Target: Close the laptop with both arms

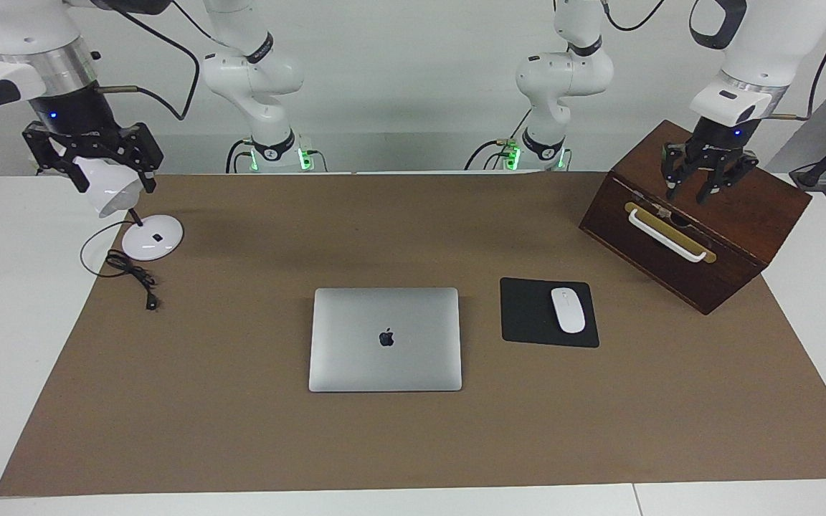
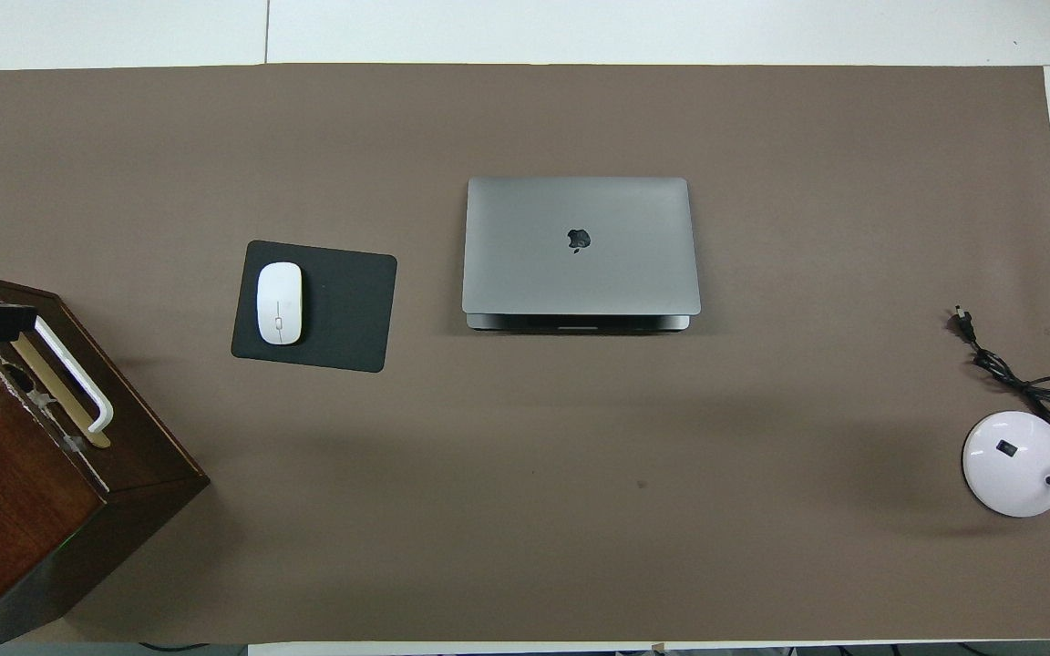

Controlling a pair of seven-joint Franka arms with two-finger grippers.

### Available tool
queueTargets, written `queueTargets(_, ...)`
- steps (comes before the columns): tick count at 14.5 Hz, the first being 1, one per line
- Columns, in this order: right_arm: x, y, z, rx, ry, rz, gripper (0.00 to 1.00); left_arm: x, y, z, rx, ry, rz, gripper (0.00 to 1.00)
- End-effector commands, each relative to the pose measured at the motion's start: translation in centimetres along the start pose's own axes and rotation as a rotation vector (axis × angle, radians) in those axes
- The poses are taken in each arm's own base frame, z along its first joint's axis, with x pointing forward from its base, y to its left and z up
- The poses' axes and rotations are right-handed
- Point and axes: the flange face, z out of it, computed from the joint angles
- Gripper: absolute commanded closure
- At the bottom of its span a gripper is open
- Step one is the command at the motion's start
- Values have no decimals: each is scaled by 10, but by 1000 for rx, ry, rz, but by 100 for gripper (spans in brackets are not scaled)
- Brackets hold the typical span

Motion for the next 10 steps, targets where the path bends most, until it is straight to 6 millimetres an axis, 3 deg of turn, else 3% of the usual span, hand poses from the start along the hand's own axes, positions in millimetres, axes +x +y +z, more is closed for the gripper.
queueTargets(1, -1, 5, 5, 7, -11, -27, 0, 15, 19, -6, 6, -33, -47, 27)
queueTargets(5, -7, 7, 14, 11, -6, -23, 0, 18, 32, -2, -1, -47, -47, 27)
queueTargets(8, -9, 7, 11, 12, -3, -23, 0, 24, 21, 15, -8, -79, -64, 27)
queueTargets(10, -9, 7, 12, 12, -6, -23, 0, 35, 16, -2, -2, -72, -72, 27)
